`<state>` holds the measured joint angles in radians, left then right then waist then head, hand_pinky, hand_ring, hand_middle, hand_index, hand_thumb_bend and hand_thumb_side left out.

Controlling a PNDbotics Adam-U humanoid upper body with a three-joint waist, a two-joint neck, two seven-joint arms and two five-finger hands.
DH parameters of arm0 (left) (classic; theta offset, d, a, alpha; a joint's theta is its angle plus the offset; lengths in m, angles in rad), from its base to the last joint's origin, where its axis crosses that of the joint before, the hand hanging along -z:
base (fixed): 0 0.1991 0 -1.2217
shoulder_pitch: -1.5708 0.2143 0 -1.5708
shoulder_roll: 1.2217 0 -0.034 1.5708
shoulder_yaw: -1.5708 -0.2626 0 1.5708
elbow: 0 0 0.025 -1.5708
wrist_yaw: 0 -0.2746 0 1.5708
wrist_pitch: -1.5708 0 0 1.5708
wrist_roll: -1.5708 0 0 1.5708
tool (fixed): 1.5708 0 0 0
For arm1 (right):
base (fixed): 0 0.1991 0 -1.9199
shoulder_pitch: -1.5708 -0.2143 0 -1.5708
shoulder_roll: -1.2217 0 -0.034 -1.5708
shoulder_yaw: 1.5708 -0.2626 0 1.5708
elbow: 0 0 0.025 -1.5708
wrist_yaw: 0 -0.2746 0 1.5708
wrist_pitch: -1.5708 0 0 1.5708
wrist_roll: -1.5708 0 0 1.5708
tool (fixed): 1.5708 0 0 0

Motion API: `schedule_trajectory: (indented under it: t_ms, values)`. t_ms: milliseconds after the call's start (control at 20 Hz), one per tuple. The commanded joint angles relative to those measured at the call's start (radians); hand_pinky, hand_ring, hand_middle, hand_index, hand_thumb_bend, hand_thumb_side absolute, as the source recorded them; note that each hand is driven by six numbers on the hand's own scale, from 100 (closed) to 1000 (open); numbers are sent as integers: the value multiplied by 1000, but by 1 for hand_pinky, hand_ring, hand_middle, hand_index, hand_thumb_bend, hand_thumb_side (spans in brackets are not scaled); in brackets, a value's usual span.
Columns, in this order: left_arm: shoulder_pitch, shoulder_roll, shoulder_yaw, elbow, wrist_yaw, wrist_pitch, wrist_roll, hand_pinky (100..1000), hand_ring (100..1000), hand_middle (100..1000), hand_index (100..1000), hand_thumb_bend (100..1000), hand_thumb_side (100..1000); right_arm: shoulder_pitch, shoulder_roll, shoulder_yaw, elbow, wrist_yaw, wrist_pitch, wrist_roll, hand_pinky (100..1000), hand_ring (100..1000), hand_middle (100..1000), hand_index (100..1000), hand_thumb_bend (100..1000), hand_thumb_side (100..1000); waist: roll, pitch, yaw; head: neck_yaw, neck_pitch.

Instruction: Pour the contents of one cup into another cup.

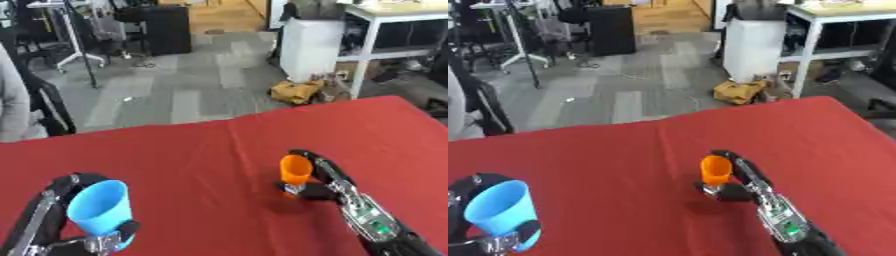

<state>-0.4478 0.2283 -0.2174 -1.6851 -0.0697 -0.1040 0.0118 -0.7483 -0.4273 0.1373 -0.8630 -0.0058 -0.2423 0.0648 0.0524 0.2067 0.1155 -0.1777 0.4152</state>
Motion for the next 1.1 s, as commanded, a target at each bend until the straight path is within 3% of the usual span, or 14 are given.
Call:
schedule_trajectory:
  t_ms: [50, 350, 750, 1100]
  values:
    - [-17, 7, 3, -23, 0, -2, 0, 467, 338, 385, 643, 624, 100, -24, -10, 1, 2, 7, -4, 2, 814, 762, 776, 886, 524, 140, 1, -13, 2, -2, -3]
    - [-17, 5, 3, -25, 0, -3, -1, 468, 338, 385, 643, 624, 100, -29, -2, 6, 11, 32, -12, -5, 775, 707, 723, 840, 483, 100, 4, -8, 4, -7, 6]
    - [-16, 4, 6, -20, -2, -3, 0, 466, 338, 385, 643, 623, 100, -29, 6, 6, 1, 59, -16, -48, 704, 579, 603, 741, 230, 100, 3, -5, 4, -3, 31]
    - [-21, 14, 16, -14, -10, -3, 2, 469, 328, 387, 645, 619, 100, -10, 4, 13, -106, 55, -14, -96, 684, 542, 566, 722, 247, 100, -3, -9, 0, 4, 75]
